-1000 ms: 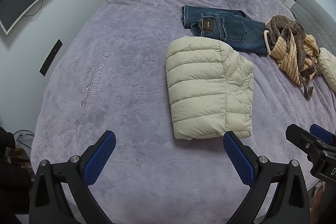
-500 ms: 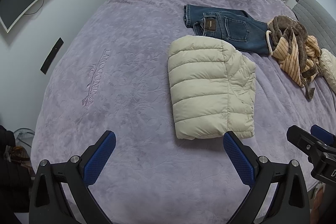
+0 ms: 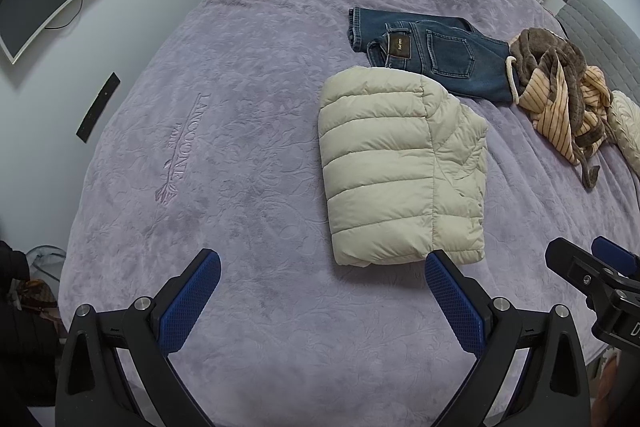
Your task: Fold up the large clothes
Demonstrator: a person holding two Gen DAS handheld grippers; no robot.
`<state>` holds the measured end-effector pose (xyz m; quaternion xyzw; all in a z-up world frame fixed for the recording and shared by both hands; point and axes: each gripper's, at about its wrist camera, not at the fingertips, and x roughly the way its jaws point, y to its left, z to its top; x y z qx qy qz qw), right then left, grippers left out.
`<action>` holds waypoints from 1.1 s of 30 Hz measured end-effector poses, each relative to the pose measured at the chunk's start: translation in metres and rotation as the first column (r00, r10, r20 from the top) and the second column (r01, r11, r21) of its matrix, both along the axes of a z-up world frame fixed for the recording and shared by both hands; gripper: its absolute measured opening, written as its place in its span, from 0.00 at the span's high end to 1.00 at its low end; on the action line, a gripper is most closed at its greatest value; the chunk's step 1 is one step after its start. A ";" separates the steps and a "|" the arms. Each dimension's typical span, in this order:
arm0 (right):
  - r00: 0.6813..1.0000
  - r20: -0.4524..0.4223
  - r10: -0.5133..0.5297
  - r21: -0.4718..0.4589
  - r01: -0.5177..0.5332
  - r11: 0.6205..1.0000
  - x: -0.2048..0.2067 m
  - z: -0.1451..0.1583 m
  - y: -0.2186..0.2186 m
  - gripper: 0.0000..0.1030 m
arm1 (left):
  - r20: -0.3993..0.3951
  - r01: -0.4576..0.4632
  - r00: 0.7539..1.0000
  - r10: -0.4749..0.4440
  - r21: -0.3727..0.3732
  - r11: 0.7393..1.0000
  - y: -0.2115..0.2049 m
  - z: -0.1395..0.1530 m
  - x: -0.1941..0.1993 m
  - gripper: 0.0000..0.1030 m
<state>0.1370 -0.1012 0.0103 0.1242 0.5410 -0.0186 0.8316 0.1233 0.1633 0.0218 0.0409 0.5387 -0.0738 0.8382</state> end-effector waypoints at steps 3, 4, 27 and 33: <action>1.000 0.000 0.001 0.000 -0.001 1.000 0.000 0.000 0.000 0.00 | 0.000 0.002 1.000 -0.002 0.001 1.000 -0.001 0.000 0.001 0.01; 1.000 -0.001 0.001 -0.001 -0.001 1.000 0.000 0.000 0.001 0.00 | 0.000 0.002 1.000 -0.002 0.001 1.000 -0.001 0.000 0.001 0.01; 1.000 -0.003 -0.002 -0.001 0.002 1.000 0.001 0.000 0.003 0.00 | -0.001 0.005 1.000 -0.005 0.001 1.000 0.000 -0.001 0.001 0.01; 1.000 -0.003 -0.001 -0.002 0.001 1.000 0.001 0.001 0.003 0.00 | -0.002 0.004 1.000 -0.004 0.001 1.000 0.000 0.000 0.002 0.01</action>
